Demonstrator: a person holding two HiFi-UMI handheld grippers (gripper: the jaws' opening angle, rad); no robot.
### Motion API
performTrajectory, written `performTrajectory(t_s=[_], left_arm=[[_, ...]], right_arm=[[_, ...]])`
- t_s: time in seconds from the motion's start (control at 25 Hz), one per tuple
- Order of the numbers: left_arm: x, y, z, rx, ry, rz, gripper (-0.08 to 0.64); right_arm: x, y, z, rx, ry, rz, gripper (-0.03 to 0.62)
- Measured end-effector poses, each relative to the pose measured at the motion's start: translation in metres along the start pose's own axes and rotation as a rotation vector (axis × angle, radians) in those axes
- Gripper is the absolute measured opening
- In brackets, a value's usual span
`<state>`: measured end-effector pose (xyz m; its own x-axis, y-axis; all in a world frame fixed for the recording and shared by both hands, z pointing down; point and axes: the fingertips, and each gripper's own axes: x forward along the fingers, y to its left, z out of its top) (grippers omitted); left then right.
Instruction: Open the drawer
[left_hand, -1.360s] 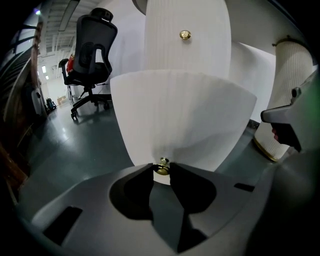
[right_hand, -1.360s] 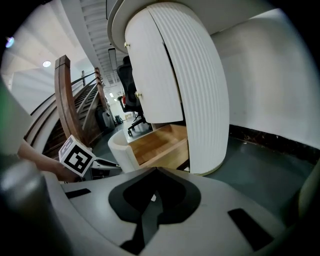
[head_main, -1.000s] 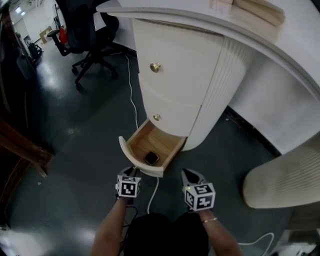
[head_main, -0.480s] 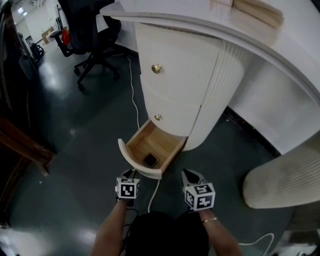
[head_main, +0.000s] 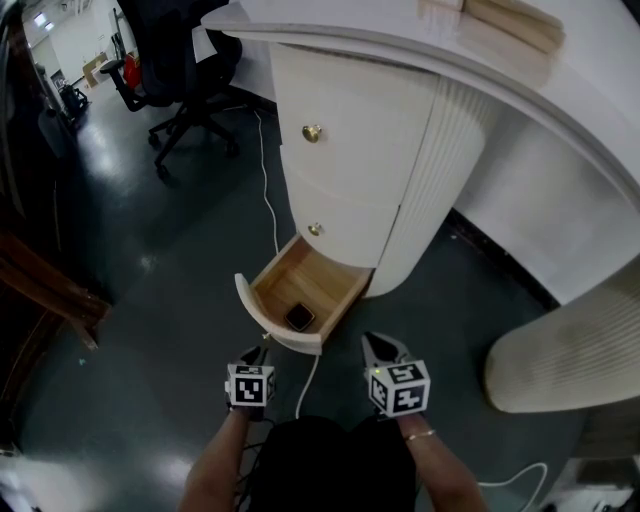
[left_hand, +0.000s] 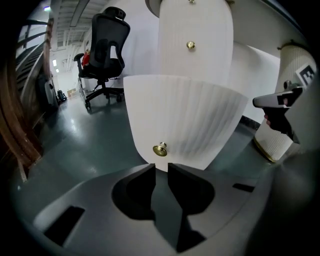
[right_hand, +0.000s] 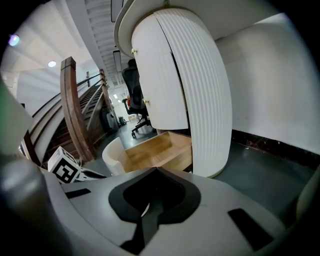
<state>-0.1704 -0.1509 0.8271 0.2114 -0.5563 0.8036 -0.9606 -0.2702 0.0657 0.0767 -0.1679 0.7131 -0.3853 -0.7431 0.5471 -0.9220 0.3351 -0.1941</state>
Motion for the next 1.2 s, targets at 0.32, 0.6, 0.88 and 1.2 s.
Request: performTrajectory(t_s=[0.32,0.6,0.88,1.2], left_arm=[[-0.039,-0.009,0.044,0.032,-0.1,-0.014,0.054],[-0.08,-0.021,0.083,0.046,-0.208,-0.032,0.034],[-0.107,-0.034,0.118,0.051,-0.302,-0.063,0.025],[-0.11,-0.043,0.133,0.054,-0.336,-0.088,0.025]], right_arm=[[-0.003,0.005,0.003,0.003,-0.012,0.003,0.005],[-0.009,0.013,0.009,-0.002,-0.031,0.01,0.003],[-0.017,0.012,0.023,0.012,-0.069,0.013,0.005],[-0.021,0.012,0.03,0.007,-0.085,0.0,0.003]])
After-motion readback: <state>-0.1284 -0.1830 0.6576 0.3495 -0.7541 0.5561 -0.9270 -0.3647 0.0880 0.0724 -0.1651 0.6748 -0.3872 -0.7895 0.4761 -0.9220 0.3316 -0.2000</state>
